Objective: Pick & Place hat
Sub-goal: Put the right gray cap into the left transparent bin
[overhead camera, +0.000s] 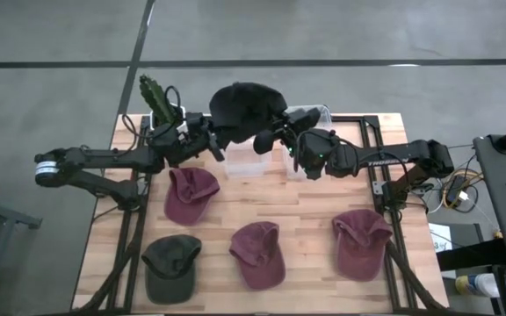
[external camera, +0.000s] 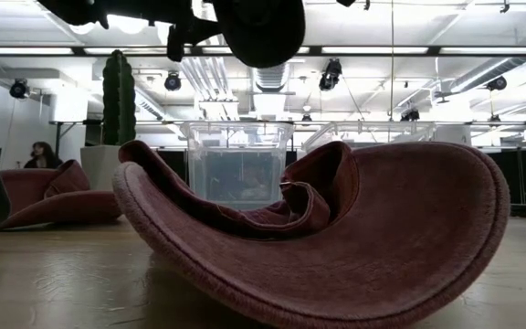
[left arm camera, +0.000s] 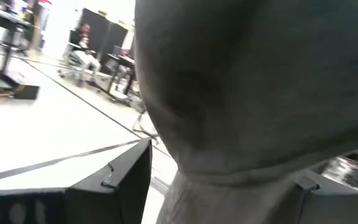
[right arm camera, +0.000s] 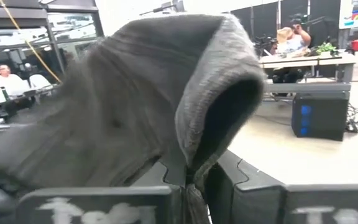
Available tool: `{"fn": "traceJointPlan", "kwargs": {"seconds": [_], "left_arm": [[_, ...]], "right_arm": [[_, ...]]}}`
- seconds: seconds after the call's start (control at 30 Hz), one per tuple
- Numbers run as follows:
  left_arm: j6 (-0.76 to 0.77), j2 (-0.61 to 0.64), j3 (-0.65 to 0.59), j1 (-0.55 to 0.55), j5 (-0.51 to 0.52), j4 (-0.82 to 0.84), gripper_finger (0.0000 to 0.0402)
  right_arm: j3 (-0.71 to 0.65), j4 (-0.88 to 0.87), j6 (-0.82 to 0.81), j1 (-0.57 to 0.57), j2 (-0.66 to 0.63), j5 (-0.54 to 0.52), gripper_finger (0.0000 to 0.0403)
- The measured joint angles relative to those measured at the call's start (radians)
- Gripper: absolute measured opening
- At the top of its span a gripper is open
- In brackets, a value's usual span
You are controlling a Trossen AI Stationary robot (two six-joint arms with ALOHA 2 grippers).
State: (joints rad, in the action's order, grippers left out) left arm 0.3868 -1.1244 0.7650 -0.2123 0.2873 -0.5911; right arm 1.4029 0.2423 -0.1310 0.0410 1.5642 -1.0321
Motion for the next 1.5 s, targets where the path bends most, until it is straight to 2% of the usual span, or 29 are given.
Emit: {"fn": "traceJointPlan", "kwargs": {"seconds": [0.1, 0.3, 0.43, 0.57, 0.77, 0.93, 1.07, 1.2, 1.33, 1.5], "left_arm": [[0.0, 0.0, 0.0, 0.0, 0.041, 0.0, 0.0235], [0.008, 0.0, 0.0, -0.001, 0.051, -0.04, 0.0226], [0.027, 0.0, 0.0, -0.002, 0.054, -0.04, 0.0204], [0.028, 0.0, 0.0, -0.002, 0.055, -0.041, 0.0147], [0.029, 0.0, 0.0, -0.002, 0.058, -0.038, 0.0019], [0.032, 0.0, 0.0, -0.002, 0.089, -0.037, 0.0012], [0.035, 0.0, 0.0, -0.001, 0.119, -0.038, 0.0009], [0.036, 0.0, 0.0, 0.0, 0.139, -0.035, 0.0009], [0.038, 0.0, 0.0, -0.001, 0.178, -0.033, 0.0009], [0.072, 0.0, 0.0, -0.004, 0.22, -0.038, 0.0007]], "right_arm": [[0.0, -0.001, 0.0, 0.014, 0.0, 0.0, 0.0028], [0.0, -0.007, 0.002, 0.025, 0.002, 0.0, 0.0028], [0.0, -0.007, -0.012, 0.028, 0.002, 0.026, 0.0028], [0.0, -0.007, -0.019, 0.03, 0.002, 0.045, 0.0028], [0.0, -0.007, 0.005, 0.034, 0.002, 0.046, 0.0028], [0.0, -0.007, 0.059, 0.038, 0.002, 0.053, 0.0029], [0.0, -0.013, 0.107, 0.038, -0.007, 0.114, 0.0029], [0.0, -0.09, 0.106, 0.037, -0.023, 0.129, 0.0032], [0.0, -0.211, 0.027, 0.037, -0.055, 0.129, 0.0057], [0.0, -0.31, -0.034, 0.035, -0.084, 0.126, 0.011]]}}
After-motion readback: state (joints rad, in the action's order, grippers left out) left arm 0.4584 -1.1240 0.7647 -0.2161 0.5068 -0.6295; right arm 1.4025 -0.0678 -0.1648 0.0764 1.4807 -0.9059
